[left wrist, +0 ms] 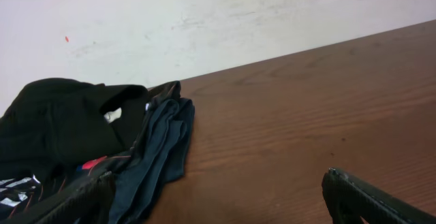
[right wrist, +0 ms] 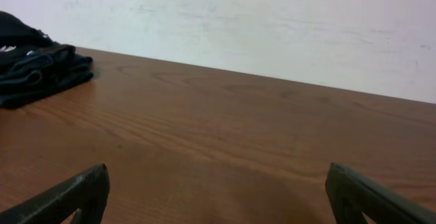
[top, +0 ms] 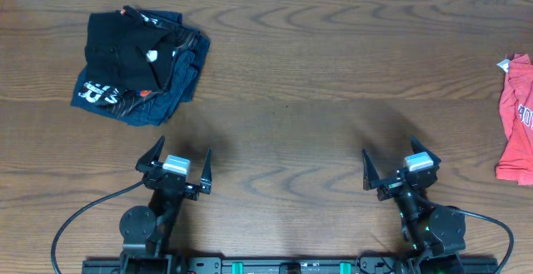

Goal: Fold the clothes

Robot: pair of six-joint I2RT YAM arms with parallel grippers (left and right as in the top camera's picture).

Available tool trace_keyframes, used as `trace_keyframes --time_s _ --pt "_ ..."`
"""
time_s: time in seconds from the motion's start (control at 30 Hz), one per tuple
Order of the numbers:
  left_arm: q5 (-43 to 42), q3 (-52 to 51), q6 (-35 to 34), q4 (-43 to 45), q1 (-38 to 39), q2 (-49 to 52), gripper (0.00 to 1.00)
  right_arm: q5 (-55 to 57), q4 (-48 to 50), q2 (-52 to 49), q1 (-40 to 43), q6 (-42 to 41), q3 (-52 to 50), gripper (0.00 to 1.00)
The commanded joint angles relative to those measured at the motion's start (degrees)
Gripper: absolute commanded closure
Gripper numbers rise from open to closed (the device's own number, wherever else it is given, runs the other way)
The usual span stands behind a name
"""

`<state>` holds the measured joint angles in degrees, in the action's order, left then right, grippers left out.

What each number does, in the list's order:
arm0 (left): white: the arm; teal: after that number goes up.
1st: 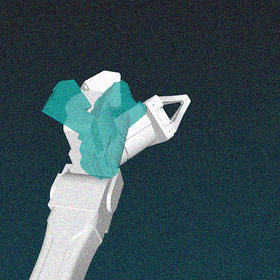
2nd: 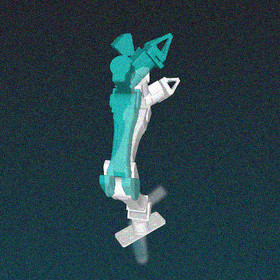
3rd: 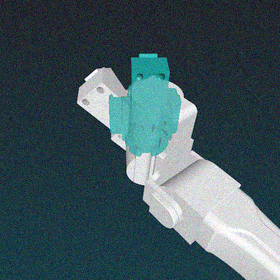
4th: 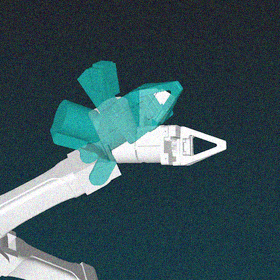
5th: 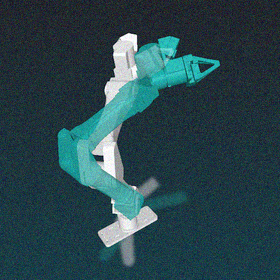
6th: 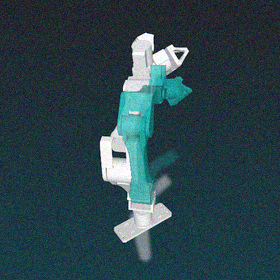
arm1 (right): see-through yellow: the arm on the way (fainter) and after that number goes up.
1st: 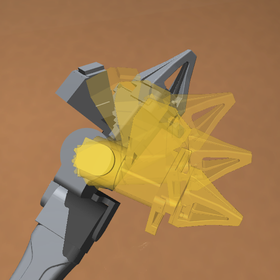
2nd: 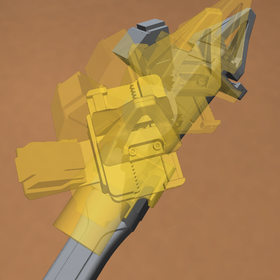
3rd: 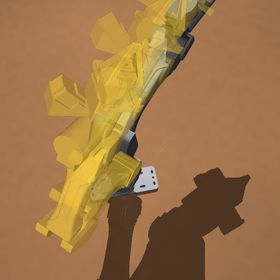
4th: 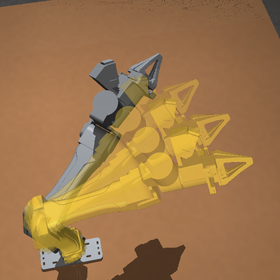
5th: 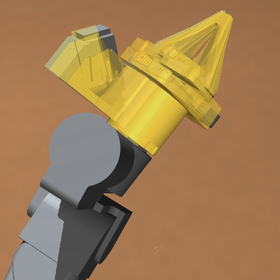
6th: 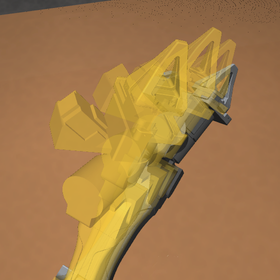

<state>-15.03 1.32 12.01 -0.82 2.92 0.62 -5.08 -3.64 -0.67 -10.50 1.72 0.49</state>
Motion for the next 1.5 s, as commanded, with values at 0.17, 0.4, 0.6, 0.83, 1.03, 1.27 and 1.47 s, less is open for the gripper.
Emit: trace_keyframes --time_s 0.17,0.4,0.6,0.83,1.03,1.27,1.47 --pt "-0.79 -1.09 -0.26 -1.66 0.28 -0.39 0.02 0.57 -0.07 0.37 0.37 -0.83 -0.17 0.01" --pt "-1.84 -1.09 -0.37 -1.7 0.28 -0.39 0.02 0.55 -0.04 0.37 0.37 -0.83 -0.17 0.01" --pt "-7.37 -1.09 -4.83 -1.53 0.28 -0.39 0.02 0.55 -0.13 0.37 0.37 -0.83 -0.17 0.01" --pt "-11.56 -1.07 -11.39 -1.6 0.28 0.59 0.02 0.13 -0.17 0.26 0.37 -1.14 -0.17 0.01" --pt "-12.66 -0.74 -17.49 -1.68 0.28 3.37 0.02 -1.05 0.92 0.26 0.37 -13.14 -0.17 0.01" --pt "-15.58 8.81 -18.75 -4.22 0.28 8.39 0.02 -6.82 -0.63 -0.46 0.37 -16.31 5.9 0.01" --pt "-9.29 29.59 -16.2 -22.67 0.28 24.22 0.02 -3.3 -13.18 -11.37 0.37 -15.8 20.98 0.01"
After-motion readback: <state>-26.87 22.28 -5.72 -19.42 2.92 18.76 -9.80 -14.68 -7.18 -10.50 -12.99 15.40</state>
